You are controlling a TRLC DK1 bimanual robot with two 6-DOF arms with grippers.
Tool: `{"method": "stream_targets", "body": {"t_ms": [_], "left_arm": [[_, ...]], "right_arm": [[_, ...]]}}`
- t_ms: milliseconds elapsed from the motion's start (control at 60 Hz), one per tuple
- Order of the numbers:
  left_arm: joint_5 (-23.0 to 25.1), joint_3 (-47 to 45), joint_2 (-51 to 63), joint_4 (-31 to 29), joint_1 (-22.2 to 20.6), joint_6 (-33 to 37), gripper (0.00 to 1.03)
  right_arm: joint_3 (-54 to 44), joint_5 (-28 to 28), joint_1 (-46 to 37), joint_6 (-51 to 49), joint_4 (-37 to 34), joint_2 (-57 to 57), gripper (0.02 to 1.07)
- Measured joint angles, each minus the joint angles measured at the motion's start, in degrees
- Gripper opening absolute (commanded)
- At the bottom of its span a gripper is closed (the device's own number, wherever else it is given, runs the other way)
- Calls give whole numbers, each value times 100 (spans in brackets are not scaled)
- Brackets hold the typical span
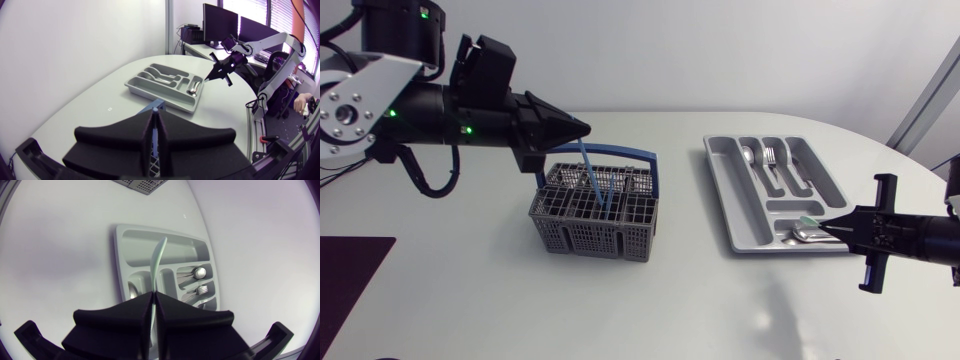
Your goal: Unload the cutlery basket into the drawer organizer.
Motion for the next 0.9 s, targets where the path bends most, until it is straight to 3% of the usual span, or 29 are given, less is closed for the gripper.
{"method": "stream_targets", "body": {"t_ms": [617,650,750,833,900], "left_arm": [[-26,531,-525,-516,-11,-2,3],[-26,542,-525,-533,-11,-2,3],[-26,586,-525,-575,-11,-2,3],[-28,656,-525,-612,-24,-4,3],[-28,732,-525,-651,-52,-4,3]], "right_arm": [[-1060,1429,116,-1414,3571,1766,10],[-1069,1462,116,-1443,3724,1878,16],[-1069,1517,116,-1497,4026,2046,60],[-1067,1512,114,-1497,4146,2044,74],[-1064,1493,103,-1473,4223,2011,94]]}}
